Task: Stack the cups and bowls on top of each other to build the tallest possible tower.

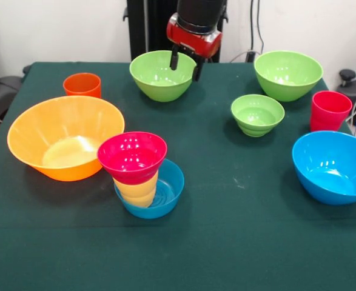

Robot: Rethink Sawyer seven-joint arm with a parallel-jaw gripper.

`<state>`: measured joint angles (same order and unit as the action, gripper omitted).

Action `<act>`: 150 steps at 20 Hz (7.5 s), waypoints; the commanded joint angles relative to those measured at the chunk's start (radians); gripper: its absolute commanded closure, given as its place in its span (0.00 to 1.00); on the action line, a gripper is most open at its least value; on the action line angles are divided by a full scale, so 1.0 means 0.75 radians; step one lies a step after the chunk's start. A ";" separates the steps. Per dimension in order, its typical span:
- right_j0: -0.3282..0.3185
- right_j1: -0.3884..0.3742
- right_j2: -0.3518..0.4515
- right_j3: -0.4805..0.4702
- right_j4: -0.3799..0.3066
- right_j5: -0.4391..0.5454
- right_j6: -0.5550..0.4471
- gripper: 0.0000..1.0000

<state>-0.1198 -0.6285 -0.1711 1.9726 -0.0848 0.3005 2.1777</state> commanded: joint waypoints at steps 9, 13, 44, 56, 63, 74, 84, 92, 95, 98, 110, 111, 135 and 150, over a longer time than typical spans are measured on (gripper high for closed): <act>-0.095 0.117 0.210 0.189 0.005 -0.177 0.150 0.00; -0.086 0.142 0.189 0.177 -0.015 -0.239 0.160 0.00; 0.048 0.059 0.036 0.034 -0.028 0.003 0.044 0.00; 0.087 0.097 -0.012 -0.003 -0.056 -0.087 0.082 0.00; 0.096 0.145 -0.002 0.028 -0.042 -0.258 0.135 0.00; 0.095 0.163 0.003 0.057 -0.036 -0.350 0.132 0.00; 0.123 0.183 -0.027 0.039 -0.039 -0.391 0.131 0.00; 0.132 0.189 -0.045 0.051 -0.033 -0.497 0.160 1.00; 0.129 0.158 -0.031 0.046 -0.008 -0.374 0.131 1.00; 0.101 0.144 0.000 0.060 -0.014 -0.357 0.121 1.00; 0.132 0.146 -0.030 0.059 -0.007 -0.388 0.138 0.00; 0.127 0.142 -0.026 0.060 -0.010 -0.389 0.136 0.00; 0.154 0.280 0.006 0.025 0.031 -0.445 0.188 0.00; 0.096 0.360 0.032 0.010 0.013 -0.548 0.184 0.00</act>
<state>-0.0301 -0.4084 -0.2553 2.0596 -0.0929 -0.0224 2.1777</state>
